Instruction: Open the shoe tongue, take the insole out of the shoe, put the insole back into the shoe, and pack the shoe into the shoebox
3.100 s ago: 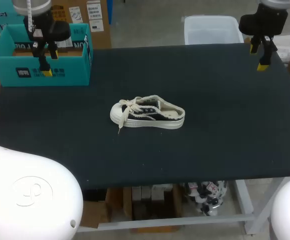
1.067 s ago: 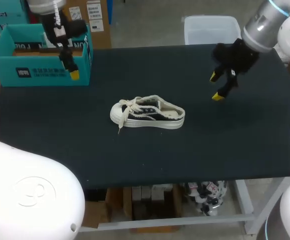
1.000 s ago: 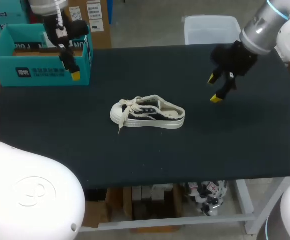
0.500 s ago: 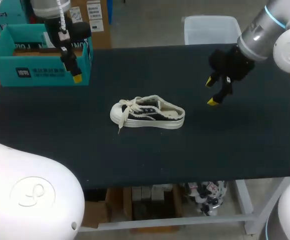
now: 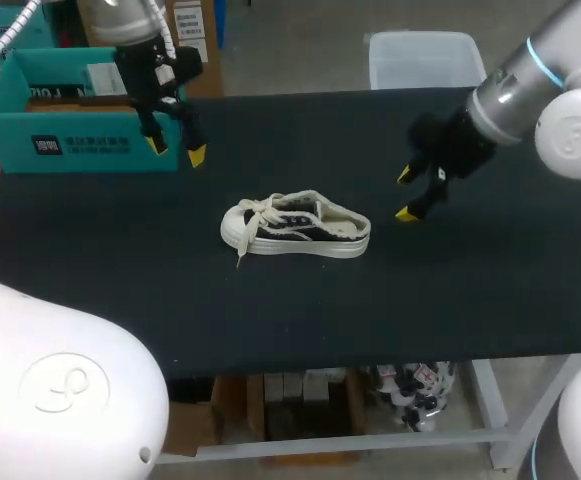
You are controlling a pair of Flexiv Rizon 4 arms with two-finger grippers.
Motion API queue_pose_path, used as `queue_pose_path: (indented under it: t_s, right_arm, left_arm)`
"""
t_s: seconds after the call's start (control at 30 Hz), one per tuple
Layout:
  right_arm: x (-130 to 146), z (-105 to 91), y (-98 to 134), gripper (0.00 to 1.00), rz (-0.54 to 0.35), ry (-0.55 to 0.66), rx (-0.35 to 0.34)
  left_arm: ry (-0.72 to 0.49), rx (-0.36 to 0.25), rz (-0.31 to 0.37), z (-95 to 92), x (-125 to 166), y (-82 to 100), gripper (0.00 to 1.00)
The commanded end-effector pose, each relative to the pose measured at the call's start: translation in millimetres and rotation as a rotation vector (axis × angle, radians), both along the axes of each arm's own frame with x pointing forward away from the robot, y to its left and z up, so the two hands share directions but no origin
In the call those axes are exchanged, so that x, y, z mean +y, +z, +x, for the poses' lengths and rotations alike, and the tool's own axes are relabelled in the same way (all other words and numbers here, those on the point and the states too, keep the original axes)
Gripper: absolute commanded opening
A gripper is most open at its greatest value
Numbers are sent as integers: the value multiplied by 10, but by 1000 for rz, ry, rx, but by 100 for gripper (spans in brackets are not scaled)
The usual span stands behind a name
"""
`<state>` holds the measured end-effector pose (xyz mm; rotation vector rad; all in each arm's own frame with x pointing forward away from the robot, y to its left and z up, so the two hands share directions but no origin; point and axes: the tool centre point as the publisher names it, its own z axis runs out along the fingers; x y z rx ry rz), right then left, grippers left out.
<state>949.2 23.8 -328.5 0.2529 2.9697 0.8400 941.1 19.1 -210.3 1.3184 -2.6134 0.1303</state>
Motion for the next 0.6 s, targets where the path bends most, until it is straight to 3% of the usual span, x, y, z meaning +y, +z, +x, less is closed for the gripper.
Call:
queue_pose_path:
  t_s: [0.03,0.27,0.6]
  right_arm:
    - [107,-117,-155,100,28,-18,-37]
    - [363,-155,-366,100,67,-43,-28]
    - [534,-26,-587,100,92,-83,-26]
  left_arm:
    - [258,-8,59,-51,-131,-51,100]
    - [331,-16,38,-134,-278,-54,100]
    - [295,23,40,-272,-487,-115,100]
